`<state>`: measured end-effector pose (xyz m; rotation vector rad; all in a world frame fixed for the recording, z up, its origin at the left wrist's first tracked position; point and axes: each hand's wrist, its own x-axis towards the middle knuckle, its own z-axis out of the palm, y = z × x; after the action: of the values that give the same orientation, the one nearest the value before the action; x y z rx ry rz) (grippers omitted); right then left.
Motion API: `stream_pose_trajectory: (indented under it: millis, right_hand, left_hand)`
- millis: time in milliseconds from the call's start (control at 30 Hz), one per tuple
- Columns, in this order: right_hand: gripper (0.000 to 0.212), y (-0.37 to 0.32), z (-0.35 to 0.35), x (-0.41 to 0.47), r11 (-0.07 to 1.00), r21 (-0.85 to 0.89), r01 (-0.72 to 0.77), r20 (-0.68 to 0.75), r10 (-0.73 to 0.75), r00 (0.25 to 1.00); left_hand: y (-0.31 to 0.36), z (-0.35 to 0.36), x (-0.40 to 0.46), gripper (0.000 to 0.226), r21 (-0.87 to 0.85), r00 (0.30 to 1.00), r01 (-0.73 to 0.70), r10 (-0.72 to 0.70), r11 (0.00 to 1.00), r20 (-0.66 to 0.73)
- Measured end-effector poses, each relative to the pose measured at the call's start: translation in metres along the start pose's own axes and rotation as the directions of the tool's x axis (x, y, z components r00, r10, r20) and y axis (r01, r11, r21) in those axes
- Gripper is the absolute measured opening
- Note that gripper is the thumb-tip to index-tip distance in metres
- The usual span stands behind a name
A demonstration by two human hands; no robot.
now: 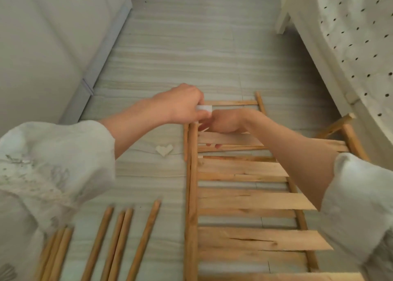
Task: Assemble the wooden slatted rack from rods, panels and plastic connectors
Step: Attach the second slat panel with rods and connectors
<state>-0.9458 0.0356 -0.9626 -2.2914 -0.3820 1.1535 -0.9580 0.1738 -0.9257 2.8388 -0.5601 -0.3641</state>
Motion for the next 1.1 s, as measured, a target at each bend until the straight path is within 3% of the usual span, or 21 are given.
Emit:
stream_pose_trajectory:
  millis: [100, 267, 333, 500, 633, 733, 800, 867, 967, 1033, 1100]
  right_hand:
    - [0.015, -0.001, 0.008, 0.019, 0.976, -0.195, 0.102, -0.116, -0.126, 0.985]
    - [0.019, -0.003, 0.015, 0.024, 0.958, -0.140, 0.252, -0.145, -0.271, 0.952]
    - [0.003, -0.005, 0.017, 0.026, 0.952, -0.184, 0.244, -0.153, -0.273, 0.950]
    - [0.025, -0.007, 0.018, 0.033, 0.950, -0.244, 0.194, -0.165, -0.238, 0.957]
    - [0.015, -0.008, 0.010, 0.036, 0.958, -0.262, 0.112, -0.109, -0.144, 0.984]
    - [0.005, -0.013, 0.001, 0.029, 1.000, -0.003, 0.023, 0.065, -0.022, 0.998]
    - [0.011, -0.016, -0.007, 0.021, 0.985, 0.173, -0.002, 0.136, -0.022, 0.990]
    - [0.024, -0.015, -0.013, 0.012, 0.943, 0.333, 0.023, 0.048, -0.042, 0.998]
    - [0.026, -0.011, -0.015, -0.004, 0.822, 0.558, 0.113, -0.146, -0.037, 0.989]
    - [0.034, -0.008, -0.010, -0.015, 0.751, 0.646, 0.132, -0.149, -0.046, 0.988]
    - [0.035, -0.009, 0.000, -0.021, 0.755, 0.644, 0.124, -0.114, -0.066, 0.991]
  left_hand:
    - [0.000, 0.000, -0.001, 0.036, 0.056, 1.000, -0.001, 0.000, 0.998, 0.007]
    - [0.003, -0.002, -0.005, 0.031, 0.086, 1.000, -0.001, 0.003, 0.996, -0.025]
    - [0.004, -0.004, -0.009, 0.027, 0.107, 0.999, 0.033, -0.030, 0.994, -0.026]
    - [0.008, -0.006, -0.019, 0.026, 0.203, 0.997, 0.058, -0.045, 0.978, -0.068]
    - [0.014, -0.023, -0.019, 0.029, 0.175, 0.991, 0.073, -0.052, 0.982, -0.122]
    - [0.009, -0.021, -0.022, 0.031, 0.041, 0.989, 0.108, -0.103, 0.993, -0.106]
    - [0.003, -0.013, -0.027, 0.032, -0.115, 0.978, 0.124, -0.141, 0.986, -0.155]
    - [-0.002, -0.008, -0.030, 0.027, -0.293, 0.959, 0.109, -0.178, 0.950, -0.220]
    - [-0.011, 0.001, -0.030, 0.012, -0.442, 0.955, 0.078, -0.194, 0.894, -0.225]
    - [-0.018, 0.015, -0.033, 0.015, -0.509, 0.944, 0.085, -0.232, 0.857, -0.233]
    - [-0.025, 0.031, -0.037, 0.019, -0.601, 0.903, 0.077, -0.311, 0.795, -0.296]
